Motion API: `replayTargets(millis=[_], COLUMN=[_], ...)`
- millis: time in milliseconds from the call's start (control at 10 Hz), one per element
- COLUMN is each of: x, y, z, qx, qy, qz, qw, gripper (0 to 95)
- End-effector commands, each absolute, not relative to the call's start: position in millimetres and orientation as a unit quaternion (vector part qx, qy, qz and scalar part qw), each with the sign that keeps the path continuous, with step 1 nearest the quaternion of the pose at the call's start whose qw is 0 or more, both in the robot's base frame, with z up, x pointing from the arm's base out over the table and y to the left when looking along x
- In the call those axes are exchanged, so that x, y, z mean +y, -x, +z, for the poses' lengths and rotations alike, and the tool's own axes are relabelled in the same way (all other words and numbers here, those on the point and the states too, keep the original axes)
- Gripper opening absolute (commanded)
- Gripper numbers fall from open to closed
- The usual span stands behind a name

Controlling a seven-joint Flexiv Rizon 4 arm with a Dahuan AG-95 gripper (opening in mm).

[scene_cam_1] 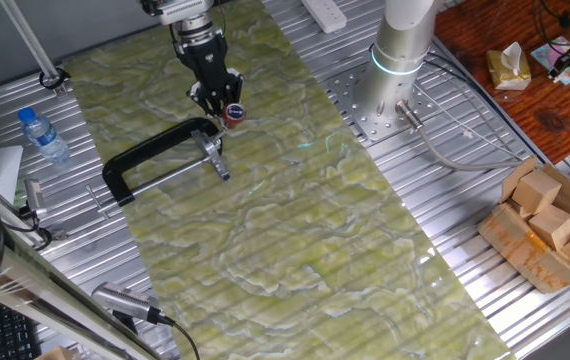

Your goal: Pull up the lever

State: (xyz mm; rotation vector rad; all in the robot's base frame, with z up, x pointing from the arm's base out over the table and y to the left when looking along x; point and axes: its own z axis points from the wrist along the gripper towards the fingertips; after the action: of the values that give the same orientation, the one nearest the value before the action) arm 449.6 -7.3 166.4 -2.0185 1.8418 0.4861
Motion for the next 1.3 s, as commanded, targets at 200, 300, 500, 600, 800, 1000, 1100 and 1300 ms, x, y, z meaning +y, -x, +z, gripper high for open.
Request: replayTargets(millis=[200,300,500,600,800,1000,1100,1300], x=[-7.1,-6.4,-1.7,-1.0,-3.6,-8.7,-10.0,0.1], y=[-450.4,-450.9,-452.9,-453.4,-452.4,-449.7,-447.5,-448.6], z=[167.8,166.6,163.4,163.0,167.0,173.9,186.4,225.9], qx=[0.653,0.655,0.659,0.660,0.650,0.656,0.669,0.695], qy=[0.716,0.714,0.711,0.710,0.721,0.721,0.717,0.703], qz=[0.172,0.172,0.171,0.170,0.167,0.169,0.160,0.146], qw=[0.179,0.180,0.178,0.177,0.174,0.146,0.113,0.029], gripper=[0.0,0.0,19.0,19.0,38.0,57.0,57.0,57.0])
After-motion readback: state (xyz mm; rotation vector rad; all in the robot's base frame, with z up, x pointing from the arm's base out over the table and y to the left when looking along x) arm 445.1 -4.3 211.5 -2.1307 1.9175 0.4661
